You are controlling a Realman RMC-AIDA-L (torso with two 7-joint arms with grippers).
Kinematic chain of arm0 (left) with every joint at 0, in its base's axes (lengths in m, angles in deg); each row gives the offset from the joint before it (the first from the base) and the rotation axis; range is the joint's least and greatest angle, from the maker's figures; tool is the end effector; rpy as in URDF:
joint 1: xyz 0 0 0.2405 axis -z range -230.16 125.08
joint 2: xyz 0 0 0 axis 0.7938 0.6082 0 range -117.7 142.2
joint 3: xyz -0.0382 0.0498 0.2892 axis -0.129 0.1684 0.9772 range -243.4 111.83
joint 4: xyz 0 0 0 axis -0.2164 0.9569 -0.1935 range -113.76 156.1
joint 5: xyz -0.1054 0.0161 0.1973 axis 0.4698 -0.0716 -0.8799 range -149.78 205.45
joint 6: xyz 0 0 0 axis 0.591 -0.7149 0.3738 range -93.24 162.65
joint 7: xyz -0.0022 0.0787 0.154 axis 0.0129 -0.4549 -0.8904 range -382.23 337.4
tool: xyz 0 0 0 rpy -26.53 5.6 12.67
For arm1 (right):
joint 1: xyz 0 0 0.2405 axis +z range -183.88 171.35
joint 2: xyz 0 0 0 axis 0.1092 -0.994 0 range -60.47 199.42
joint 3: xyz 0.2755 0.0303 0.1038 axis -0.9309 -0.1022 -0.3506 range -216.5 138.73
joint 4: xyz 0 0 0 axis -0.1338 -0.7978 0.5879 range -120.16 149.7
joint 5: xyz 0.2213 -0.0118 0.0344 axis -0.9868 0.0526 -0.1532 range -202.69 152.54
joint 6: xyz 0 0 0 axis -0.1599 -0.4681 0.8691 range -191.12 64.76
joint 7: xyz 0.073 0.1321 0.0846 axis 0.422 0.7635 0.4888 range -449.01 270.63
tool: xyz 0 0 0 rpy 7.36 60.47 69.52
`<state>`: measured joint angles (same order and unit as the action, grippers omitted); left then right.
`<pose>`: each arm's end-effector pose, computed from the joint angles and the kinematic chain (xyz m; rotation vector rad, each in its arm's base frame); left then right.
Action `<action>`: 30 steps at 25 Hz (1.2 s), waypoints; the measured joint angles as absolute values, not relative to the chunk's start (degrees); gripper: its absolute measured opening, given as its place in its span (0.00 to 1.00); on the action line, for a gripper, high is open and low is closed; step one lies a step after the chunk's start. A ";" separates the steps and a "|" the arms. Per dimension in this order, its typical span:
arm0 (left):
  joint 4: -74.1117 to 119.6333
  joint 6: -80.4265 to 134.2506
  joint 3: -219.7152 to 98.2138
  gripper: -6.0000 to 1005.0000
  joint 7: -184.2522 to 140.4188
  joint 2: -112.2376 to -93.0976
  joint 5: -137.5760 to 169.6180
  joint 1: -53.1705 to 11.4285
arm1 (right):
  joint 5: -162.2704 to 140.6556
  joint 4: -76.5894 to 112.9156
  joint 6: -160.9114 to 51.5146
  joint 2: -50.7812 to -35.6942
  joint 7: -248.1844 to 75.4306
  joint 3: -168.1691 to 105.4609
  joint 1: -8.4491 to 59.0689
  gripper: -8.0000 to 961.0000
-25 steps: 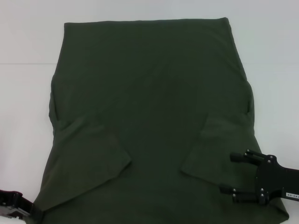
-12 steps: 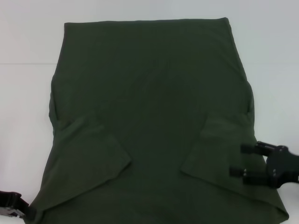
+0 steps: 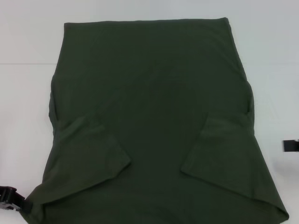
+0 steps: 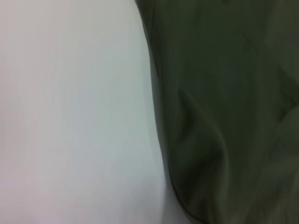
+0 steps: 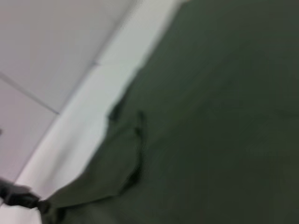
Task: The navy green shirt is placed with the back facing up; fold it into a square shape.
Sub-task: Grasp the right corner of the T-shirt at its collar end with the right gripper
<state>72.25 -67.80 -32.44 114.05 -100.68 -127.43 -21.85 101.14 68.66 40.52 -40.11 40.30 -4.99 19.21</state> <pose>-0.3787 0.3247 0.0349 -2.2663 -1.9314 0.1722 0.3415 0.3428 0.0770 -2.4173 1.6247 0.4515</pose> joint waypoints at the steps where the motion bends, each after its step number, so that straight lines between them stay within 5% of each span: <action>1: 72.25 -67.86 -32.45 0.03 113.90 -100.59 -127.43 -21.84 | 103.44 68.33 41.71 -39.30 43.29 -5.76 20.19 0.98; 4: 72.25 -67.97 -32.47 0.03 113.47 -100.48 -127.41 -21.79 | 109.70 67.94 45.71 -38.37 47.27 -7.91 22.65 0.98; 20: 72.04 -67.68 -32.48 0.03 113.14 -100.75 -127.29 -21.57 | 123.83 61.21 43.47 -39.00 48.12 -4.83 24.83 0.98; 30: 71.75 -67.43 -32.47 0.03 112.77 -100.58 -127.03 -21.25 | 124.13 60.82 39.48 -41.43 47.25 0.30 25.11 0.88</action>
